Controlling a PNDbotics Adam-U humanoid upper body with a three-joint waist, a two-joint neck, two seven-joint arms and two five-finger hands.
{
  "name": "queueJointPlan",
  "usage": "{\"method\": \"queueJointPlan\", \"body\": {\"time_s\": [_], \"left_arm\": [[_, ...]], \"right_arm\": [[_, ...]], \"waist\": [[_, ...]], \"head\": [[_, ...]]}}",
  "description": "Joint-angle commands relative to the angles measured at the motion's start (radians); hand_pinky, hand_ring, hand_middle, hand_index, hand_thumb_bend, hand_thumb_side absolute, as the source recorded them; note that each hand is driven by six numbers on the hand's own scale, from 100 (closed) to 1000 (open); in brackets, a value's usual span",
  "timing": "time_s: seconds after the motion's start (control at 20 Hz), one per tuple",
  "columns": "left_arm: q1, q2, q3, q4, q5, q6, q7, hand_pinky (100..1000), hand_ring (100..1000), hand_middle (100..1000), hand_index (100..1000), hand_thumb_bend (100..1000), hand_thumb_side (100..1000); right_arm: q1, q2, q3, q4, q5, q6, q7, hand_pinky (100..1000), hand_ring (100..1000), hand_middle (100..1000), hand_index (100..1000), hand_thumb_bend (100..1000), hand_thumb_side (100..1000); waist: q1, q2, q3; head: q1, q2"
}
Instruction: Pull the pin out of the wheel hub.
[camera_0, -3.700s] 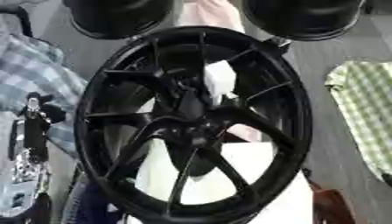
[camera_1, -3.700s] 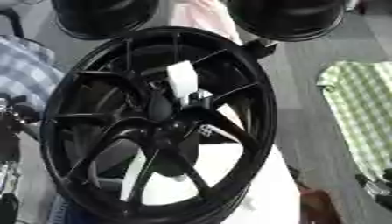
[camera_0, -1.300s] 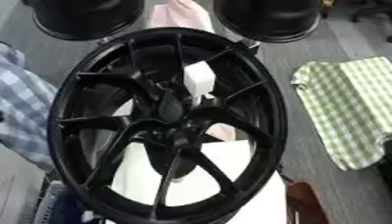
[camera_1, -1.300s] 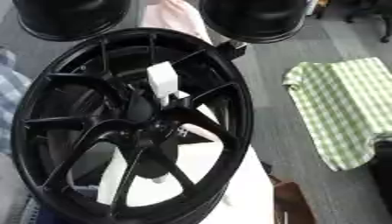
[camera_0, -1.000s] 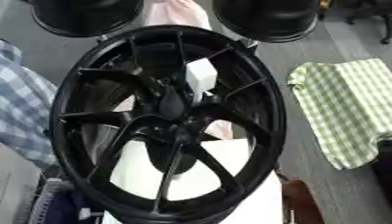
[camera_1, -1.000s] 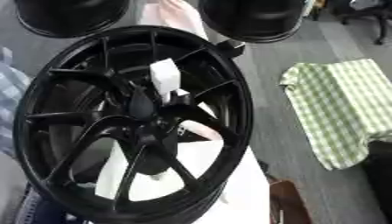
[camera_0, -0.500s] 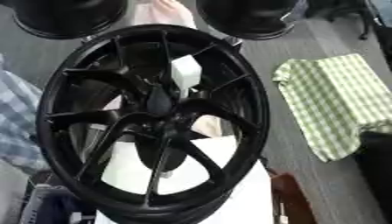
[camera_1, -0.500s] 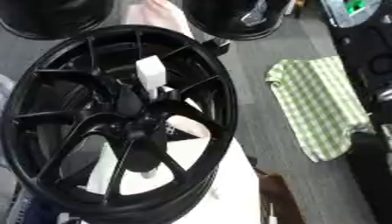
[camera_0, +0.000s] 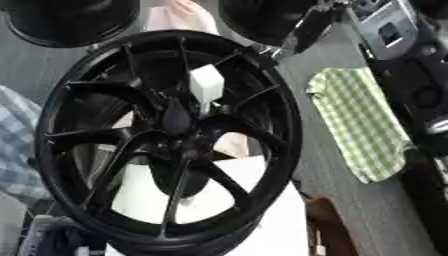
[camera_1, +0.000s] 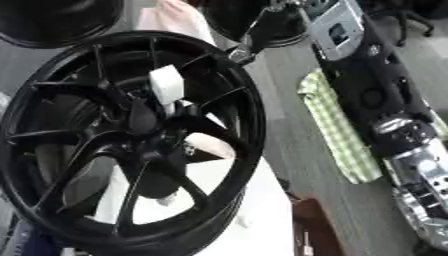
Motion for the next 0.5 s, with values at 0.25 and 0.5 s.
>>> {"method": "queueJointPlan", "body": {"time_s": [0.25,0.5], "left_arm": [[-0.02,0.01,-0.004,-0.012,0.001,0.01,-0.001,617,539,454,676,100,849],[-0.022,0.009,-0.004,-0.01,0.0,0.016,-0.002,617,539,454,676,100,852]], "right_arm": [[0.005,-0.007,0.052,-0.086,-0.093,0.062,0.069,733,794,756,856,672,258],[0.013,-0.014,0.078,-0.123,-0.207,0.199,0.143,720,783,741,851,650,264]], "waist": [[0.002,-0.024,0.008],[0.003,-0.022,0.011]], "head": [[-0.014,-0.014],[-0.014,-0.018]]}}
